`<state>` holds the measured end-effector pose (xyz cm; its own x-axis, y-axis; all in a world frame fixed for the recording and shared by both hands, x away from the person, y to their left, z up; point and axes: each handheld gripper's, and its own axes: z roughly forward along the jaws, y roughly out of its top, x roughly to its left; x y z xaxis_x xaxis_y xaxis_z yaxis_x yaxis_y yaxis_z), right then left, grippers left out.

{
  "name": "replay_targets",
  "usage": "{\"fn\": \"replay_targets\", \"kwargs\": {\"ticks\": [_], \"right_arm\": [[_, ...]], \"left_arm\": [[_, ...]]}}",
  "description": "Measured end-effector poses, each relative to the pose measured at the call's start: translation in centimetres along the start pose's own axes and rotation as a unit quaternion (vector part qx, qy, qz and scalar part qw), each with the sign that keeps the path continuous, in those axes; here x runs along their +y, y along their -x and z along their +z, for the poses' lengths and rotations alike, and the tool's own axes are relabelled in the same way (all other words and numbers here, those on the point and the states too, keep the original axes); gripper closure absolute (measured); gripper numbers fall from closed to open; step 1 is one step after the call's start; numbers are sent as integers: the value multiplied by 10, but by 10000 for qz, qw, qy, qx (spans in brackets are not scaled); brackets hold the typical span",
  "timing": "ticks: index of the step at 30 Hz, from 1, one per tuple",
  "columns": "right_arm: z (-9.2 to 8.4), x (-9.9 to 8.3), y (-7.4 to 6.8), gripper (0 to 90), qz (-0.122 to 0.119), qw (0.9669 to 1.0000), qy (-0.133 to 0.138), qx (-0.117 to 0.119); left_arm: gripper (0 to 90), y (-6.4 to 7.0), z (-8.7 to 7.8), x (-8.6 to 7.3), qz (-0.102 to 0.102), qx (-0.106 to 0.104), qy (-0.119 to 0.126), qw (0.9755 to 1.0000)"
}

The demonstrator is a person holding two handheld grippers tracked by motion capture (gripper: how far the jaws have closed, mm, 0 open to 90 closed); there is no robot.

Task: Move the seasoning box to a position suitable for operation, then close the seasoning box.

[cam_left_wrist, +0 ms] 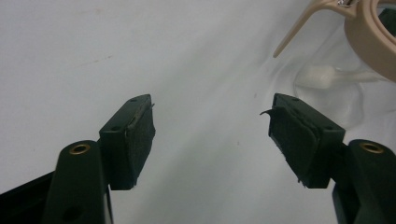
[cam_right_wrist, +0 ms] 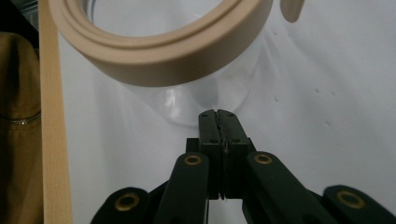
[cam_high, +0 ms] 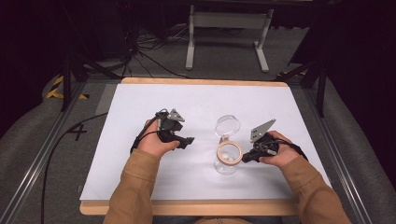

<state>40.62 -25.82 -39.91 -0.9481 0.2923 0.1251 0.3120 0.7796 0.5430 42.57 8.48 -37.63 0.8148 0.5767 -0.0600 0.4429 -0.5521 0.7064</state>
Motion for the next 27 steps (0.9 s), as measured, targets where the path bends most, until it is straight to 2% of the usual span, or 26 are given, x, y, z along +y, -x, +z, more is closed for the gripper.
{"fn": "replay_targets", "kwargs": {"ticks": [1, 4, 7, 8, 10, 16, 17, 18, 20, 22, 23, 26, 27], "right_arm": [[0, 1, -2, 900, 5, 9999, -2, 106], [3, 4, -5, 900, -68, 9998, -34, 204], [5, 6, -8, 900, -122, 9997, -66, 182], [6, 7, -8, 900, -108, 9999, -59, 103], [5, 7, -9, 900, -101, 9997, -60, 198], [0, 4, -9, 900, -44, 9997, 57, 231], [-2, 4, -9, 900, -2, 9997, 87, 212], [-6, 3, -10, 900, 35, 9997, 119, 193], [-13, 2, -11, 900, 75, 9998, 174, 90], [-20, 2, -12, 900, 121, 9996, 257, 39], [-24, 2, -13, 900, 138, 9993, 336, 16], [-33, 2, -16, 900, 150, 9987, 467, -122], [-33, 2, -16, 900, 150, 9987, 467, -122]], "left_arm": [[348, 0, -1, 1, 57, 5, -41, 10000], [408, -1, -5, 1, 149, 64, -211, 9996], [443, -1, -6, 1, 122, -15, -201, 9997], [454, -1, -6, 1, 135, -49, -205, 9997], [463, 0, -6, 2, 117, -109, -136, 9998], [541, 1, -8, 6, 96, -266, 42, 9996], [575, 1, -9, 7, 144, -303, 84, 9994], [648, 1, -10, 7, 136, -362, 103, 9992], [729, 3, -11, 10, 50, -462, 265, 9986], [852, 5, -13, 12, 7, -486, 328, 9983], [887, 6, -13, 13, -21, -497, 431, 9978], [897, 7, -13, 16, -104, -415, 660, 9969], [897, 7, -13, 16, -104, -415, 660, 9969]]}}
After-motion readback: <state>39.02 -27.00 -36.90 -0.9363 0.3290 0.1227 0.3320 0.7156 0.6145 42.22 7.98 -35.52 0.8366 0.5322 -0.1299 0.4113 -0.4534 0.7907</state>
